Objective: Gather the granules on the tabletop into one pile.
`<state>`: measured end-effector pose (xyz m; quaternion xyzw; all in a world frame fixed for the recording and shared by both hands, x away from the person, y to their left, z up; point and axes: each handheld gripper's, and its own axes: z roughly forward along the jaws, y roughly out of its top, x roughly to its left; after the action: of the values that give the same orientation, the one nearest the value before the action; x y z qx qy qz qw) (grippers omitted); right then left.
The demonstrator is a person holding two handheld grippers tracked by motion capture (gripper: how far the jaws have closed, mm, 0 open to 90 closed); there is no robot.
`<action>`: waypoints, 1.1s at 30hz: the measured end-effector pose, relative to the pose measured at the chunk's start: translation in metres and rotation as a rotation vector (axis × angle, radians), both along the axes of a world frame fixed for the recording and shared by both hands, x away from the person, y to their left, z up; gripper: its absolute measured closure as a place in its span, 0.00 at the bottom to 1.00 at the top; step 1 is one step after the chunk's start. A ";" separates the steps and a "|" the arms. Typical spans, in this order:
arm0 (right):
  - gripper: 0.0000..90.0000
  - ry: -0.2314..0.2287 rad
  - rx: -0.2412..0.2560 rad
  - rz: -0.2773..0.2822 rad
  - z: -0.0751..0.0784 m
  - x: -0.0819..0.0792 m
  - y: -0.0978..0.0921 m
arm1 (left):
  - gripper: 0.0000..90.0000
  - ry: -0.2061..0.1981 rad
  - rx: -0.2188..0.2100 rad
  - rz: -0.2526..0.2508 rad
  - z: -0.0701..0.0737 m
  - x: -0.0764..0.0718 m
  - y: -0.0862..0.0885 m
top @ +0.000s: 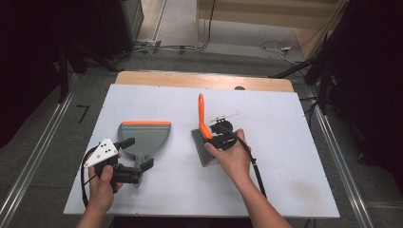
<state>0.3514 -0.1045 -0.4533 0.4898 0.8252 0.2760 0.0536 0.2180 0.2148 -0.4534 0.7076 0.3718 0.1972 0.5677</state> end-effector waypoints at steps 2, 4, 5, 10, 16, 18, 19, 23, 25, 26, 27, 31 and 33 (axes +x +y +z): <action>0.76 -0.001 0.005 -0.008 -0.001 0.000 -0.004 | 0.00 0.000 0.001 0.000 0.000 0.000 0.000; 0.76 -0.003 0.002 -0.012 -0.001 -0.001 -0.008 | 0.00 0.000 0.001 0.000 0.000 0.000 0.000; 0.76 -0.002 0.004 -0.015 -0.001 -0.001 -0.009 | 0.00 0.000 0.001 -0.001 0.000 0.000 0.000; 0.76 -0.004 0.000 -0.028 -0.001 -0.003 -0.018 | 0.00 0.001 0.002 -0.001 0.000 0.000 -0.001; 0.76 -0.001 0.007 -0.044 -0.002 -0.004 -0.027 | 0.00 0.002 0.002 -0.002 -0.001 0.000 -0.001; 0.75 0.001 0.006 -0.049 -0.002 -0.004 -0.030 | 0.00 0.001 0.003 -0.002 -0.001 0.000 -0.001; 0.75 -0.002 0.003 -0.048 -0.002 -0.004 -0.031 | 0.00 0.002 0.004 -0.003 0.000 0.000 -0.001; 0.75 -0.004 0.008 -0.055 -0.003 -0.005 -0.035 | 0.00 0.000 0.003 -0.003 -0.001 0.000 -0.001; 0.75 -0.002 0.011 -0.057 -0.003 -0.005 -0.037 | 0.00 0.001 0.004 -0.003 -0.001 0.000 -0.001; 0.75 -0.005 0.008 -0.058 -0.003 -0.005 -0.037 | 0.00 0.000 0.004 -0.003 -0.001 0.000 -0.001; 0.75 -0.006 0.005 -0.059 -0.003 -0.005 -0.038 | 0.00 0.000 0.004 -0.003 0.000 0.000 -0.001; 0.75 -0.009 0.028 -0.062 -0.002 -0.006 -0.039 | 0.00 -0.002 0.003 -0.004 0.000 0.000 -0.001; 0.76 -0.009 0.060 -0.052 0.001 -0.006 -0.038 | 0.00 0.001 0.004 -0.002 -0.001 0.001 -0.002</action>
<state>0.3452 -0.1421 -0.4519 0.5114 0.8032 0.3014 0.0500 0.2187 0.2133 -0.4540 0.7090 0.3711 0.1971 0.5663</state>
